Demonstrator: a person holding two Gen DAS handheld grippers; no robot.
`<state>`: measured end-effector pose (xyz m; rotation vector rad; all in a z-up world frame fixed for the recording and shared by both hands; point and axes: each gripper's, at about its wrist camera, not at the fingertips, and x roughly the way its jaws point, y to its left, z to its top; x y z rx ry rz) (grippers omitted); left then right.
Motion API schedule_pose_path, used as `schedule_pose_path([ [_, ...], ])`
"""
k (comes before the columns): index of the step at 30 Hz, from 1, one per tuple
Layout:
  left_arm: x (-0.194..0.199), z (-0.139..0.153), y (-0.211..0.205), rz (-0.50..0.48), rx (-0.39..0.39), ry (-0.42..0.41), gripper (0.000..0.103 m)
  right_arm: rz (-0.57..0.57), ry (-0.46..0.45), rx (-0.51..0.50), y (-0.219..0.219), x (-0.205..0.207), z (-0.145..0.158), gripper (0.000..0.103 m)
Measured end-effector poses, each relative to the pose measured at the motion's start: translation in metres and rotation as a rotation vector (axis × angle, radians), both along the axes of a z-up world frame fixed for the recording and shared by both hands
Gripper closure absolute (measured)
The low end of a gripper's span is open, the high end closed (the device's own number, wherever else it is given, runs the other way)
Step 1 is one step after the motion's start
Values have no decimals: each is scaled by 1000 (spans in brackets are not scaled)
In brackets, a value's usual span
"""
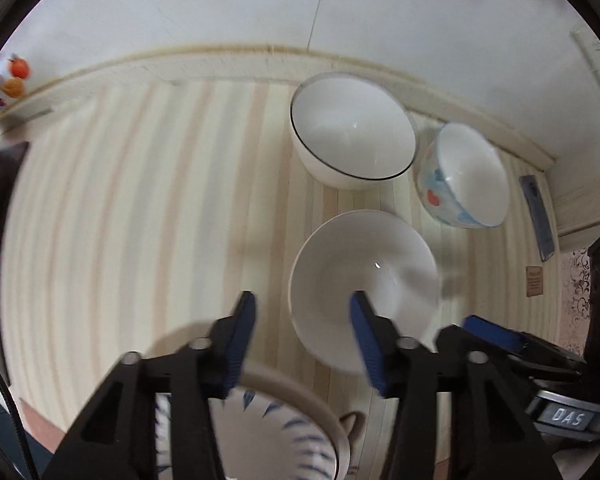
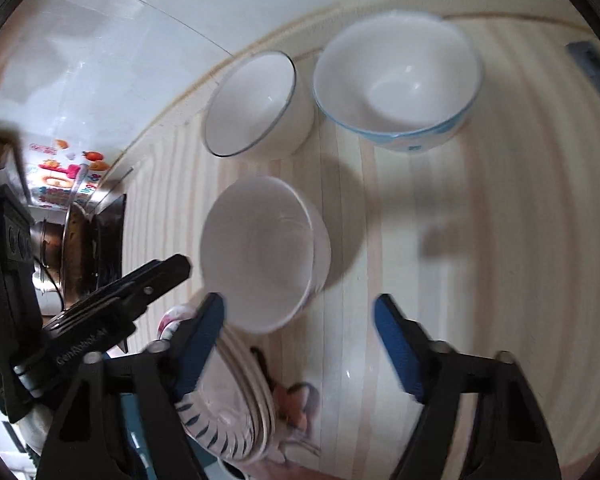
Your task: Organize plates and bowls
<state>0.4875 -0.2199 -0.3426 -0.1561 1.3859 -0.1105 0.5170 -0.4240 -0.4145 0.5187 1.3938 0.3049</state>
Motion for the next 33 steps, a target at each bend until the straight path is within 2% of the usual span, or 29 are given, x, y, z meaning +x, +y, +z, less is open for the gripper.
schedule_pose_path([
  [1,6,-9,0,-6,-4,25,76,7,13,4,4,5,-7,36],
  [2,9,-15,-2,-9,-3,37,79,16,29,7,8,10,-15,47],
  [3,12,-20,-3,-15,2,48,82,15,49,8,12,16,-24,53],
  [4,15,-25,-4,-24,2,56,86,18,57,8,14,17,-28,68],
  [5,16,-27,-4,-27,7,54,86,21,67,-4,17,19,-33,77],
  [8,16,-27,-7,-48,30,42,86,13,67,-39,19,22,-37,84],
  [14,8,-18,-12,-61,28,34,86,16,62,-66,16,19,-32,85],
  [19,-9,4,-21,-76,8,11,86,31,42,-73,8,5,-13,85],
  [27,-63,28,-51,-135,-26,-7,86,9,37,-66,-30,-52,13,85],
  [33,-91,15,-86,-183,-32,12,86,-21,47,-77,-62,-98,14,85],
])
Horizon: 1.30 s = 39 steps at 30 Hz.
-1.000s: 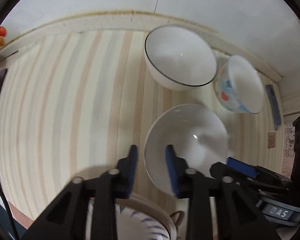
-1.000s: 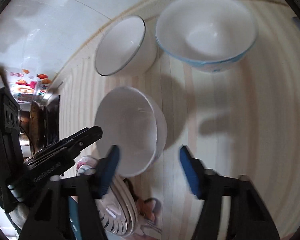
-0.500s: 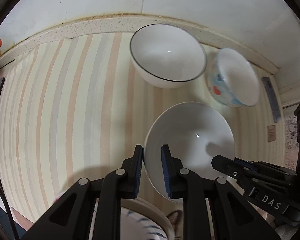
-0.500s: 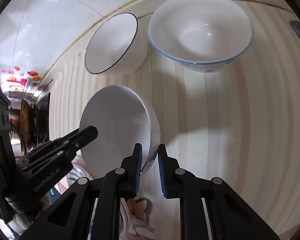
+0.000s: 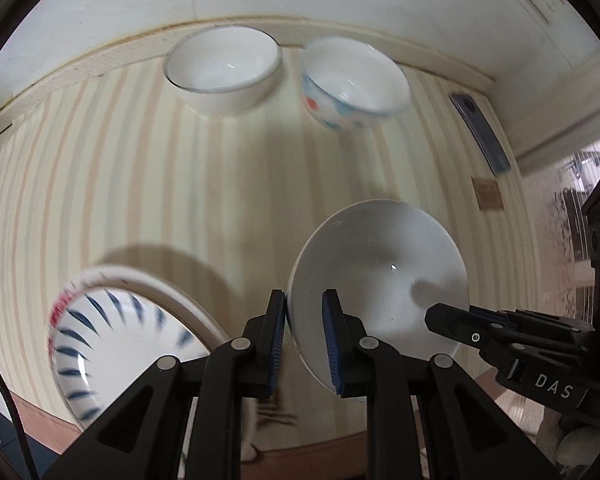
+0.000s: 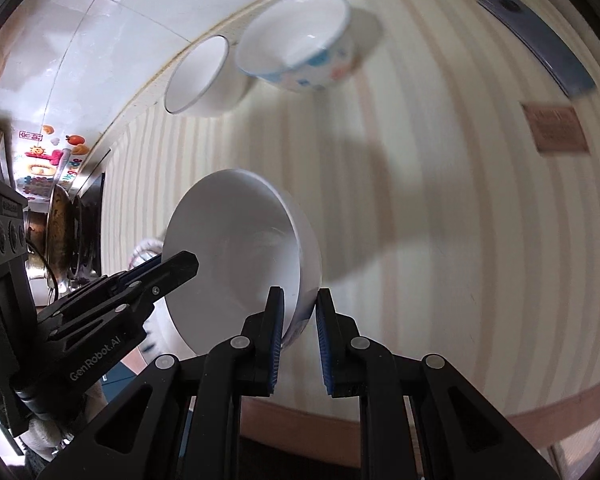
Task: Organize plates and bowls
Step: 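Lift the white bowl and carry it toward the plate stack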
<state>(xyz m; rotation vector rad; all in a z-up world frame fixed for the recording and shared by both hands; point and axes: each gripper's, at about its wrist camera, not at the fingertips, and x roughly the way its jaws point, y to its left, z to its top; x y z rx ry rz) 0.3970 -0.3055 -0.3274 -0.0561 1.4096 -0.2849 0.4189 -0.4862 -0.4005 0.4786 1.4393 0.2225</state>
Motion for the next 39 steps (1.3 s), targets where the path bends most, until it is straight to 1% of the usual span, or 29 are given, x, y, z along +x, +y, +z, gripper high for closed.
schedule_pose_path([
  [6,-21,-19,-19,-40,17,43,86,-35,34,3,-25,-31,-17,85],
  [12,-35,-37,-32,-64,54,64,86,-40,60,-5,-37,-45,-36,85],
  [17,-36,-37,-40,-87,85,49,86,-24,50,-17,-35,-47,-40,85],
  [22,-36,-42,-46,-88,87,59,86,-9,55,-30,-32,-46,-43,85],
  [27,-37,-43,-47,-92,94,65,86,-4,71,-14,-33,-45,-44,85],
  [29,-37,-37,-46,-85,93,61,86,-4,83,-11,-35,-43,-42,85],
  [31,-35,-19,-40,-71,70,32,86,-18,78,9,-43,-42,-32,85],
  [33,-29,3,-36,-53,42,-11,85,-29,74,24,-52,-38,-17,80],
  [34,-22,16,-34,-44,23,-36,85,-33,64,33,-57,-35,-9,68],
  [35,-12,29,-31,-29,3,-57,84,-36,48,45,-62,-30,1,53],
  [37,11,44,-26,1,-33,-85,74,-51,10,58,-71,-14,21,38],
  [39,42,50,-23,29,-52,-112,70,-59,-41,58,-79,10,37,37],
])
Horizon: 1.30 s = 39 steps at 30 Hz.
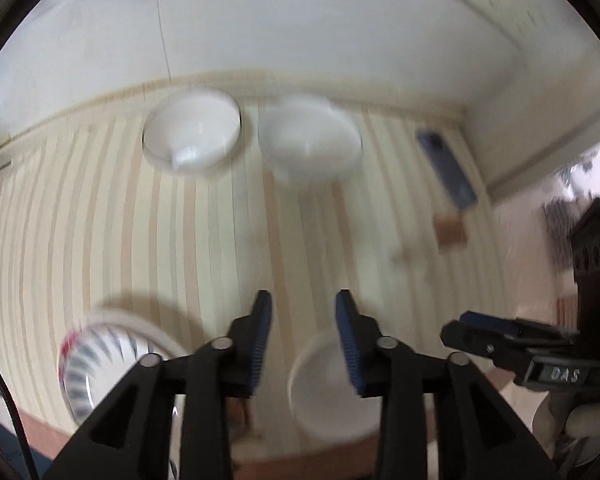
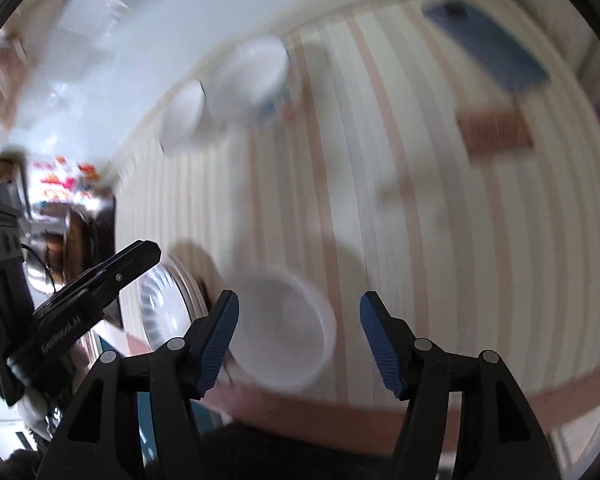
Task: Organize plates and bowls
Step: 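Lift the white bowl and carry it toward the plate stack, then lower the held white bowl into the black-rimmed white bowl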
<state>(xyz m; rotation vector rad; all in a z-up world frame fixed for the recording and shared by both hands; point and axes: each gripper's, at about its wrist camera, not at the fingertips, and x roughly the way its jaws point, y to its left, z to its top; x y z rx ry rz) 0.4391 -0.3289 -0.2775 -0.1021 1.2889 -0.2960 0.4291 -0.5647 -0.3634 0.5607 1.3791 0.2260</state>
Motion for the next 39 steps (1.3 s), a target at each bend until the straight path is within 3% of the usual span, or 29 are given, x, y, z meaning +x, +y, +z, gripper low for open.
schedule_pose_path([
  [7,97,-30,-4,74,-6,19,70,-25,-81,-28,-5,104,9,37],
  [11,126,-55,-10,84,9,69,70,-15,-43,-40,0,158,-17,37],
  [15,143,-85,-16,78,1,144,71,-29,6,-58,2,188,-49,38],
  [17,147,-92,-19,72,-10,157,71,-30,26,-67,4,198,-62,50],
  [18,148,-95,-20,72,-14,160,71,-30,29,-58,5,198,-66,54],
  [20,149,-96,-23,67,-2,152,72,-27,39,-43,7,202,-73,77],
  [22,149,-97,-25,65,9,137,75,-12,41,-33,13,203,-79,86],
  [26,149,-93,-26,57,34,112,78,11,30,-89,22,206,-76,87],
  [31,142,-76,-27,36,43,69,78,14,31,-84,25,201,-71,87],
  [39,123,-41,-29,2,22,15,78,10,-21,-98,24,176,-30,87],
])
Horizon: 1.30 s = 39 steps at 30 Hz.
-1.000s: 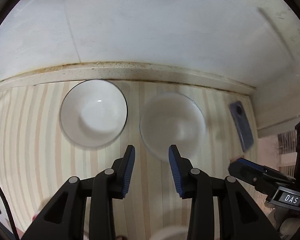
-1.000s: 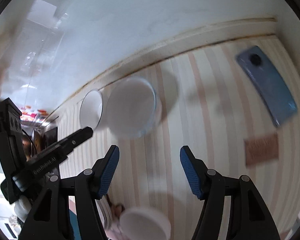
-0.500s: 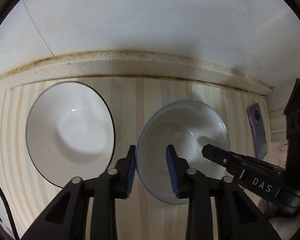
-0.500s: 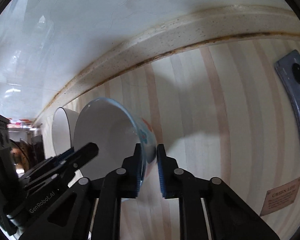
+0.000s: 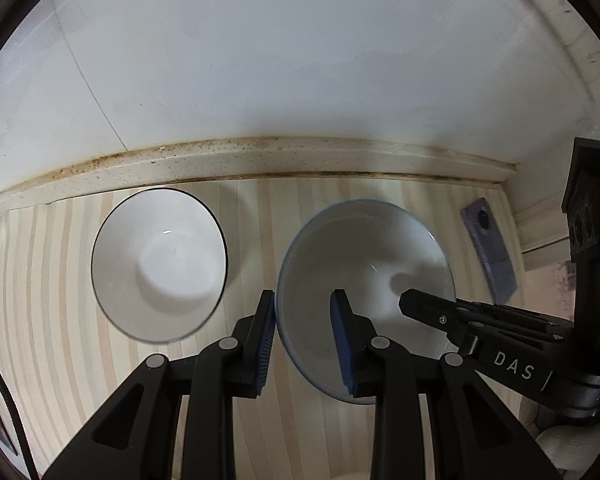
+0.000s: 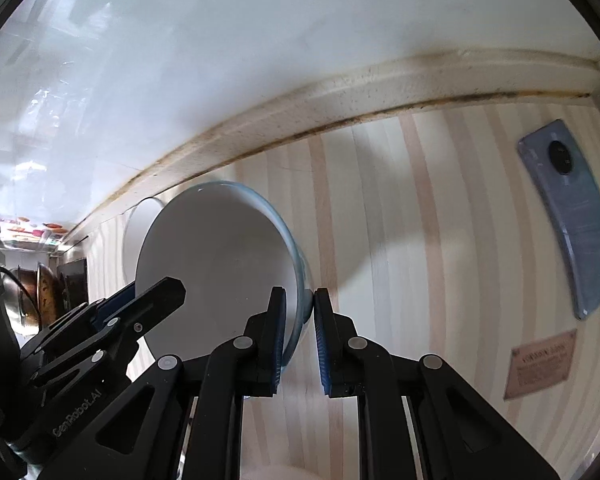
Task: Organize plates and bowls
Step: 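Lower the held white bowl into the black-rimmed white bowl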
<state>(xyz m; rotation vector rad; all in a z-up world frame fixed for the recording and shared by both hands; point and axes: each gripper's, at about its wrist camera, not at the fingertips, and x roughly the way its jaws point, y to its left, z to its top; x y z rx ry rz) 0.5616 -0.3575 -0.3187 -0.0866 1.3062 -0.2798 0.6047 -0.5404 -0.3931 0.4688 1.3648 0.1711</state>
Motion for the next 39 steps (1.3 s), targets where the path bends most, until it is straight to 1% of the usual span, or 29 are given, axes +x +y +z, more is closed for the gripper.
schedule_pose_path([
  [5,-25,29,3,-27,-12,-42,78,5,-30,-11,-3,-27,30,87],
  [11,-67,57,9,-39,-33,-79,78,10,-62,-20,-1,-78,66,87],
  [18,-117,73,7,-74,-40,-83,78,2,-71,-29,3,-141,85,87],
  [23,-145,73,5,-85,-40,-68,78,7,-49,-35,11,-180,78,87],
  [29,-172,55,4,-103,-20,-19,78,1,1,-32,17,-211,52,87],
  [39,-197,19,4,-124,20,44,78,15,62,-42,26,-231,16,87],
])
